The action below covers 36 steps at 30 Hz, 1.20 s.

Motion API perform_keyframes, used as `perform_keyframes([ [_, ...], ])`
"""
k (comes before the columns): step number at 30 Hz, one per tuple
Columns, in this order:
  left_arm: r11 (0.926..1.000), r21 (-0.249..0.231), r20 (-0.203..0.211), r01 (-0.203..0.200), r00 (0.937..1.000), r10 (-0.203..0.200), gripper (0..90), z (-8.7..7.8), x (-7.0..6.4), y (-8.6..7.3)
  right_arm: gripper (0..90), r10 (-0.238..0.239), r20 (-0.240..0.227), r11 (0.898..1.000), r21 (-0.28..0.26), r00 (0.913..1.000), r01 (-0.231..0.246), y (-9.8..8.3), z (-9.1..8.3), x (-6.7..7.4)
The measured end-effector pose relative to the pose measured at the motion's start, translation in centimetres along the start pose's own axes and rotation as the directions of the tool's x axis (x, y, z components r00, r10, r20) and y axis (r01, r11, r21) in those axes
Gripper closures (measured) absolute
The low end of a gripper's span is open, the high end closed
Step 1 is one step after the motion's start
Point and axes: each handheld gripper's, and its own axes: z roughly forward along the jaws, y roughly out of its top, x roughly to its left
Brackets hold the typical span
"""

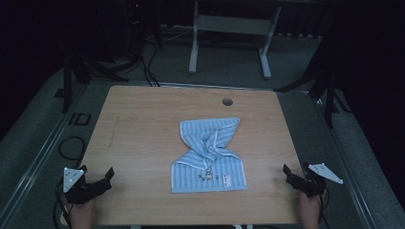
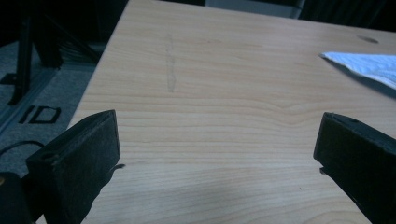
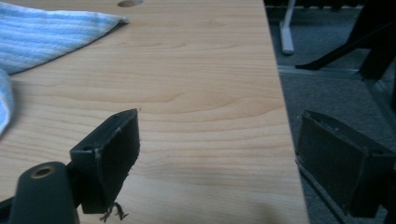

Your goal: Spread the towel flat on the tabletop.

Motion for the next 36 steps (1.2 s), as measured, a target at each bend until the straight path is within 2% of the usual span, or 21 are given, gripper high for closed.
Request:
perform_keyframes([
  [2, 0.9999, 0.010, 0.003, -0.008, 1.0000, 0.008, 0.5, 0.1, 0.0, 0.0, 13.6, 0.002, -0.012, 1.000, 0.007, 0.9999, -0.002, 0.0, 0.1, 0.0],
  [5, 0.9989, 0.040, 0.012, -0.023, 0.9997, 0.022, 0.5, 0.3, -0.1, -0.1, 13.9, 0.021, -0.027, 0.998, 0.053, 0.9994, -0.019, 0.2, 0.4, 0.0],
  [6, 0.9983, 0.055, 0.018, -0.021, 0.9996, 0.020, 0.5, 0.4, -0.1, -0.2, 13.9, 0.023, -0.039, 0.995, 0.094, 0.9990, -0.019, 0.3, 0.8, 0.0],
  [11, 0.9979, 0.065, 0.045, -0.003, 0.9990, 0.000, 0.5, 0.5, 0.2, 0.1, 13.8, 0.016, -0.070, 0.993, 0.118, 0.9974, -0.008, 0.3, 0.9, 0.0],
  [15, 0.9959, 0.088, 0.069, -0.023, 0.9975, 0.017, 0.5, 0.4, 0.2, 0.2, 13.6, 0.027, -0.092, 0.994, 0.104, 0.9954, -0.018, 0.3, 0.8, -0.2],
  [17, 0.9943, 0.091, 0.076, -0.055, 0.9959, 0.048, 0.5, 0.3, 0.1, 0.4, 12.8, 0.025, -0.103, 0.995, 0.101, 0.9944, -0.014, 0.4, 0.7, -0.3],
  [20, 0.9881, 0.130, 0.117, -0.083, 0.9908, 0.067, 0.5, 0.4, 0.0, 1.0, 12.8, 0.018, -0.136, 0.993, 0.118, 0.9905, -0.001, 0.6, 0.8, -0.5],
  [23, 0.9739, 0.197, 0.154, -0.112, 0.9846, 0.082, 0.5, 0.7, 0.1, 1.1, 12.7, -0.012, -0.155, 0.989, 0.144, 0.9879, 0.034, 0.8, 0.9, -0.5],
  [24, 0.9575, 0.249, 0.179, -0.145, 0.9785, 0.102, 0.5, 0.9, 0.0, 1.1, 12.7, -0.026, -0.161, 0.986, 0.157, 0.9865, 0.052, 0.9, 0.9, -0.5],
  [25, 0.9472, 0.275, 0.195, -0.166, 0.9742, 0.114, 0.5, 0.9, 0.0, 1.2, 12.7, -0.052, -0.178, 0.978, 0.188, 0.9826, 0.086, 1.1, 0.9, -0.5],
  [26, 0.9313, 0.310, 0.220, -0.191, 0.9674, 0.126, 0.5, 1.0, 0.0, 1.3, 12.7, -0.067, -0.186, 0.973, 0.204, 0.9803, 0.105, 1.1, 0.9, -0.5],
  [27, 0.9195, 0.333, 0.237, -0.209, 0.9624, 0.133, 0.5, 0.9, 0.0, 1.4, 12.8, -0.089, -0.197, 0.965, 0.225, 0.9764, 0.133, 1.3, 0.8, -0.5],
  [28, 0.9000, 0.370, 0.255, -0.230, 0.9568, 0.140, 0.5, 0.8, 0.1, 1.7, 13.1, -0.125, -0.208, 0.945, 0.272, 0.9701, 0.180, 1.5, 0.6, -0.4],
  [29, 0.9000, 0.370, 0.255, -0.230, 0.9568, 0.140, 0.5, 0.8, 0.1, 1.7, 13.1, -0.125, -0.208, 0.945, 0.272, 0.9701, 0.180, 1.5, 0.6, -0.4],
  [30, 0.8855, 0.390, 0.255, -0.253, 0.9535, 0.160, 0.5, 0.7, 0.1, 2.0, 13.1, -0.152, -0.228, 0.923, 0.317, 0.9618, 0.220, 1.8, 0.4, -0.5],
  [31, 0.8740, 0.402, 0.256, -0.274, 0.9499, 0.180, 0.5, 0.6, 0.1, 2.1, 13.1, -0.152, -0.228, 0.923, 0.317, 0.9618, 0.220, 1.8, 0.4, -0.5],
  [32, 0.8543, 0.423, 0.261, -0.302, 0.9435, 0.205, 0.5, 0.6, 0.0, 2.3, 13.0, -0.174, -0.256, 0.899, 0.352, 0.9508, 0.260, 2.2, 0.2, -0.4],
  [33, 0.8425, 0.437, 0.264, -0.315, 0.9404, 0.214, 0.5, 0.6, 0.0, 2.3, 13.0, -0.174, -0.256, 0.899, 0.352, 0.9508, 0.260, 2.2, 0.2, -0.4],
  [34, 0.8206, 0.462, 0.280, -0.336, 0.9334, 0.225, 0.5, 0.6, -0.1, 2.4, 13.1, -0.185, -0.257, 0.894, 0.358, 0.9486, 0.271, 2.4, 0.0, -0.3],
  [35, 0.8127, 0.470, 0.285, -0.344, 0.9307, 0.229, 0.5, 0.6, -0.2, 2.5, 13.1, -0.192, -0.265, 0.882, 0.376, 0.9449, 0.285, 2.7, -0.1, -0.3],
  [36, 0.7951, 0.483, 0.295, -0.367, 0.9229, 0.247, 0.4, 0.6, -0.4, 2.5, 13.1, -0.203, -0.298, 0.851, 0.417, 0.9326, 0.319, 3.1, -0.2, 0.0],
])
